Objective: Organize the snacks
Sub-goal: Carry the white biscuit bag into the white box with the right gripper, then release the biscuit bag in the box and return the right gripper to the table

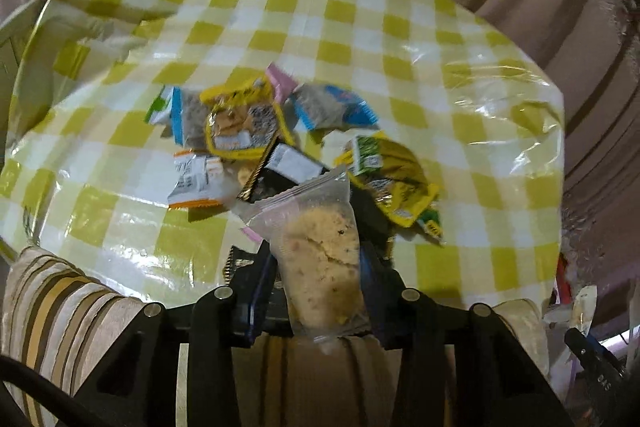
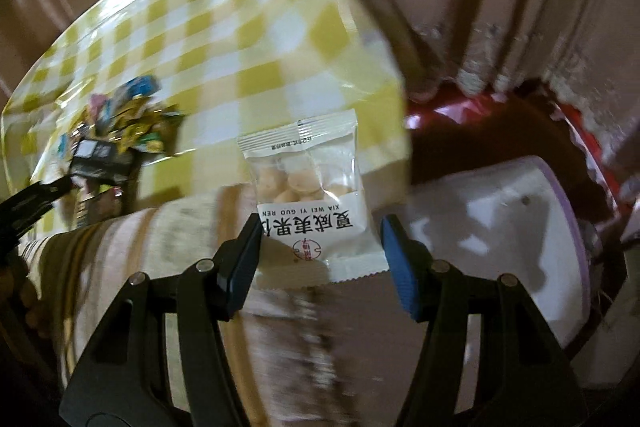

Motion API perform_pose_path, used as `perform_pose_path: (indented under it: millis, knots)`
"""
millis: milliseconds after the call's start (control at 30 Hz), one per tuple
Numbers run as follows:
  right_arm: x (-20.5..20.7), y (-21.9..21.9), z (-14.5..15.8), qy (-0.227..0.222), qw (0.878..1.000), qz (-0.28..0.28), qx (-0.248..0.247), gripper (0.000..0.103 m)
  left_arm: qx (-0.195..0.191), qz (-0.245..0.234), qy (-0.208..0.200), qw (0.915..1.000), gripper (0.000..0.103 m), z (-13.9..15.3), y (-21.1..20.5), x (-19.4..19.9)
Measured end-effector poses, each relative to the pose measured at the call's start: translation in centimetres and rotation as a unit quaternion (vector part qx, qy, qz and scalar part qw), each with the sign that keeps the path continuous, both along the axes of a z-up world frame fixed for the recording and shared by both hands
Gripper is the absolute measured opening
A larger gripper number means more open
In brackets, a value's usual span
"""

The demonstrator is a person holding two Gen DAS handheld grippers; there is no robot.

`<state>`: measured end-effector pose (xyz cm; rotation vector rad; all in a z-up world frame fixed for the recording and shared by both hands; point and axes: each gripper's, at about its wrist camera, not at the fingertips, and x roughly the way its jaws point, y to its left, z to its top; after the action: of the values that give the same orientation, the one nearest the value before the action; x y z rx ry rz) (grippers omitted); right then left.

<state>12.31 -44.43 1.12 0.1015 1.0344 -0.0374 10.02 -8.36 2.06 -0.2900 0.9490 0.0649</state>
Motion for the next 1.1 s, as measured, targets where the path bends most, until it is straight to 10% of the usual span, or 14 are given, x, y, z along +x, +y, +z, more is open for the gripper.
perform_pose_path:
  millis: [333, 767, 867, 1100]
  knots:
    - [-1.9, -9.0, -1.9, 0.026, 0.994, -0.105, -0.021, 0.063, -0.052, -0.162, -0.05, 0.9841, 0.042, 3.4, -10.9, -1.2]
    - [-3.7, -12.8, -4.7, 0.073, 0.987, -0.144, -0.008, 0.064, -0.098, -0.406, 0.062, 0.9063, 0.044, -1.0, -26.2, -3.3]
    - [-4.0, -12.7, -5.1, 0.077, 0.987, -0.144, -0.008, 0.068, -0.091, -0.399, 0.072, 0.9094, 0.066, -1.3, -26.1, -2.9]
    - [-2.6, -10.9, -4.4, 0.07, 0.988, -0.139, -0.014, 0.075, -0.063, -0.327, 0.027, 0.9426, 0.071, 1.7, -20.8, -4.0]
